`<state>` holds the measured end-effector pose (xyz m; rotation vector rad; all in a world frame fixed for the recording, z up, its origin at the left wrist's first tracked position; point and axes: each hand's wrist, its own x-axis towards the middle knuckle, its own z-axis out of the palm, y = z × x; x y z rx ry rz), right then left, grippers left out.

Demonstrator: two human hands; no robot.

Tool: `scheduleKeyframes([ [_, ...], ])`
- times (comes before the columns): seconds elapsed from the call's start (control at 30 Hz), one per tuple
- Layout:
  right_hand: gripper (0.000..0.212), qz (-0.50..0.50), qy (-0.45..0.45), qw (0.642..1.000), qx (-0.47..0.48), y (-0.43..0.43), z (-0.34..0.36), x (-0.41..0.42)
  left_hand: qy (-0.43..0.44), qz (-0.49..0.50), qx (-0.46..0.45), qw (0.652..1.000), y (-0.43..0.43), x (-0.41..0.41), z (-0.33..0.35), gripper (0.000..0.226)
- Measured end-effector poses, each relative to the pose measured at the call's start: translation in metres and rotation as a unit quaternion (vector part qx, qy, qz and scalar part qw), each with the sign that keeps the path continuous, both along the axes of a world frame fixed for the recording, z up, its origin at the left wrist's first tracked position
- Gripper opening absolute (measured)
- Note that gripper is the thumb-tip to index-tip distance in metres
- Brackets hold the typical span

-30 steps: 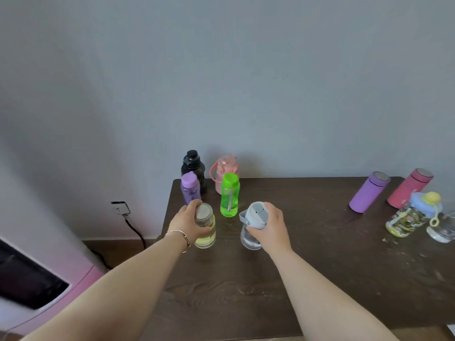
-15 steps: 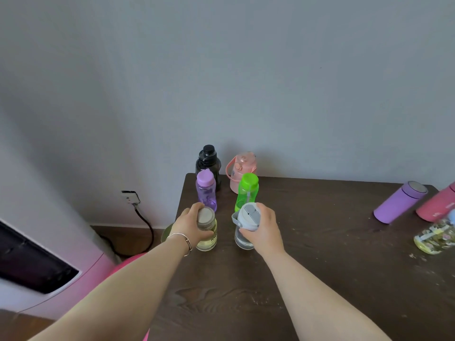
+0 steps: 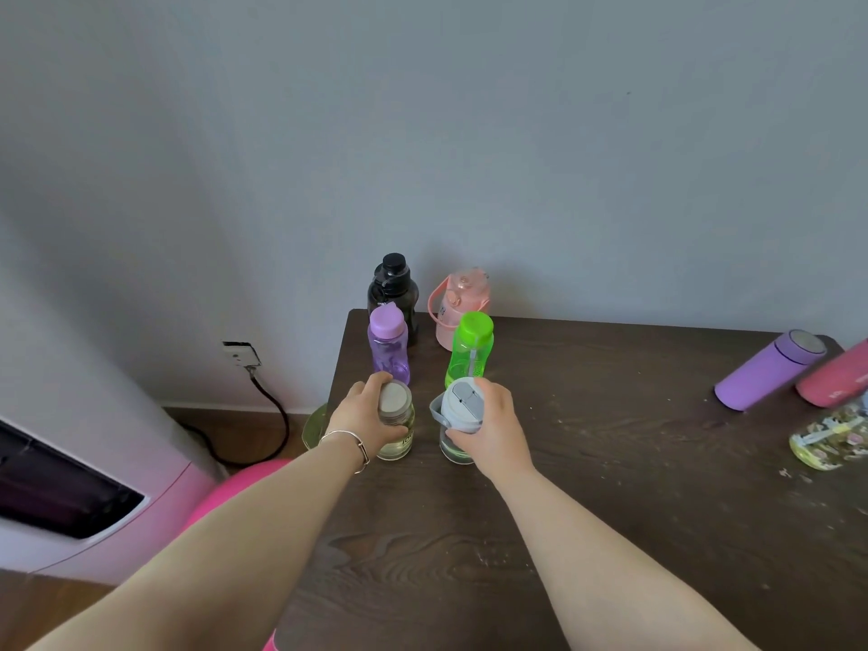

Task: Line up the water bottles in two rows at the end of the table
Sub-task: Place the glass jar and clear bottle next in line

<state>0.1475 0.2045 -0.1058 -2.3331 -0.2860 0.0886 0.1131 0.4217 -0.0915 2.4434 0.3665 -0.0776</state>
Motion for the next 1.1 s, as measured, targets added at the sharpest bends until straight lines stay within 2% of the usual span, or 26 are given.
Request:
scheduleKeyframes([
  [0.27, 0.081, -0.008, -0.009, 1.000, 0.023, -0.006, -0.005, 0.004, 0.001, -0.002, -0.004, 1.000, 0.000, 0.003, -0.007, 0.081],
  [0.77, 0.087, 0.012, 0.001, 1.000, -0.010, -0.009, -0.006, 0.011, 0.028, -0.015, -0.003, 0.999, 0.006, 0.012, -0.005, 0.086],
  [0.87, 0.087, 0.017, -0.008, 0.999, -0.033, -0.009, -0.005, 0.010, 0.052, -0.030, 0.029, 0.998, 0.003, 0.013, -0.003, 0.088],
  [0.97, 0.089, 0.022, -0.006, 0.997, -0.080, -0.008, 0.000, 0.011, 0.058, -0.053, 0.101, 0.992, 0.000, 0.013, -0.002, 0.092],
  [1.1, 0.087, 0.043, 0.002, 0.990, -0.132, -0.016, 0.012, 0.011, 0.027, -0.087, 0.208, 0.974, -0.009, 0.011, 0.004, 0.091],
])
